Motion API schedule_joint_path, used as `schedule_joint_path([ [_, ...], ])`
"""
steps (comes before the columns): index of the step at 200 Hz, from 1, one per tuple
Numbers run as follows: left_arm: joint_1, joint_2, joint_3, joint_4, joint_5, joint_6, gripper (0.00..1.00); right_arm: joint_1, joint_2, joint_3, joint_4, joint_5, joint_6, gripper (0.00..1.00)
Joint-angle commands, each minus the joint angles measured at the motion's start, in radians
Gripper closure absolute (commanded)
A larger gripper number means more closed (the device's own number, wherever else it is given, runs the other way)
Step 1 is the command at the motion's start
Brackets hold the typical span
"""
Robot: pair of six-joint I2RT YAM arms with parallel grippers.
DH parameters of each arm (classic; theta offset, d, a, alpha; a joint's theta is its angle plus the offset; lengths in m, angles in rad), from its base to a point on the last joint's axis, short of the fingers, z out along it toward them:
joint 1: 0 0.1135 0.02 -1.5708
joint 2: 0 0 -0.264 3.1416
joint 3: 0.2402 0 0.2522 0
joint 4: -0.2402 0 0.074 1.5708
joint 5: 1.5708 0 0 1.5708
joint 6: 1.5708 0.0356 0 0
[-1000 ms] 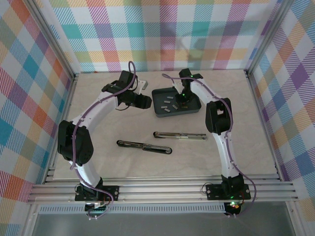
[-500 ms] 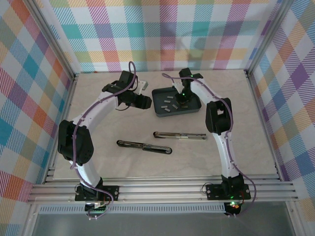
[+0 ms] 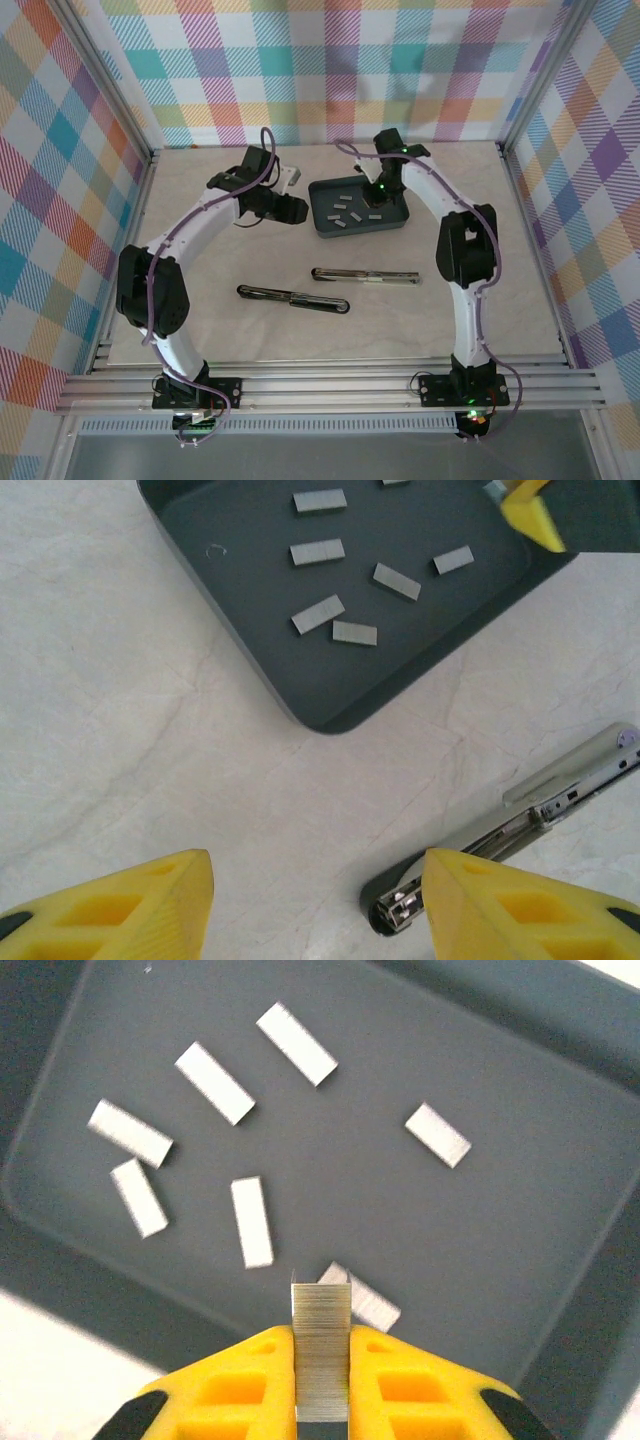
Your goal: Load the staples into the stapler
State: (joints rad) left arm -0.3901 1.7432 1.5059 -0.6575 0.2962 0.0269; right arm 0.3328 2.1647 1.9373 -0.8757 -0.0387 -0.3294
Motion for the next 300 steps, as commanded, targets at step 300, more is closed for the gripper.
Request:
schedule_joint_path([
  [300,0.107,-0.389,-0.642,0.235,0.221,-0.221,0.41,0.382,-0.515,-0.638,-0.059,-0.166,-0.399,0.89],
])
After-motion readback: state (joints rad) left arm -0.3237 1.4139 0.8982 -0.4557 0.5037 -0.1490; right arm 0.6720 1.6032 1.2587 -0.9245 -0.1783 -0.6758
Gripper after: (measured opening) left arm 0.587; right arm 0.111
